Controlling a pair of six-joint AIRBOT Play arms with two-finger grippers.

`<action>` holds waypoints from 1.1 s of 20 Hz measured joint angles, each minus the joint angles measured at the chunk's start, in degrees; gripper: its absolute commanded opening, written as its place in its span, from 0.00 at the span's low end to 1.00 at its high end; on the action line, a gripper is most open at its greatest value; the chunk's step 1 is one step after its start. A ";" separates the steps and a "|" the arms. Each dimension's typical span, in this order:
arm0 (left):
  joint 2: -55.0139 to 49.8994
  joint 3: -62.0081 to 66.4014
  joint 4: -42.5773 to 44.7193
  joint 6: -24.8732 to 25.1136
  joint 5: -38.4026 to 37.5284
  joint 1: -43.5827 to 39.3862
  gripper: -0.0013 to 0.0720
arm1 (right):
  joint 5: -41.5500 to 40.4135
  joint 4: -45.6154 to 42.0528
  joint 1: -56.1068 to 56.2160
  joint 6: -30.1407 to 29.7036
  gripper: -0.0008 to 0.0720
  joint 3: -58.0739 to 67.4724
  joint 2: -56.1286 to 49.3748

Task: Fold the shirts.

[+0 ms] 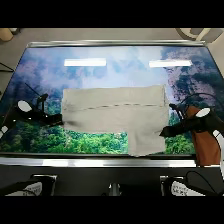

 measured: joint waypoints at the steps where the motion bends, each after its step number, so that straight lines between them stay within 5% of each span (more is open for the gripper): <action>1: 0.90 1.60 -0.07 0.61 0.02 0.00 0.05 | 0.13 1.09 0.04 -0.50 0.04 1.92 0.72; 6: -0.31 12.68 -0.17 0.85 0.63 -0.02 0.05 | -7.04 6.01 0.07 -0.76 0.04 16.33 -1.20; 15: -23.37 35.10 -6.43 -3.13 1.60 0.31 0.05 | -24.17 13.62 4.76 1.68 0.04 38.62 -22.84; 16: -25.46 36.35 -6.95 -3.50 1.57 0.31 0.06 | -25.31 13.81 5.20 2.25 0.11 39.28 -24.55; 17: -27.10 37.20 -7.30 -3.74 1.60 0.37 0.28 | -25.86 13.92 5.55 2.93 0.43 39.80 -26.10; 18: -28.50 37.88 -7.58 -3.93 1.57 0.42 0.82 | -26.08 13.92 5.70 2.97 0.89 40.13 -27.19; 19: -29.51 38.42 -7.85 -4.13 1.57 0.44 1.00 | -26.10 13.88 5.77 2.93 0.98 40.44 -27.78; 22: -30.16 40.33 -8.33 -3.96 0.63 1.44 0.99 | -24.00 10.16 3.89 1.55 0.99 41.18 -27.52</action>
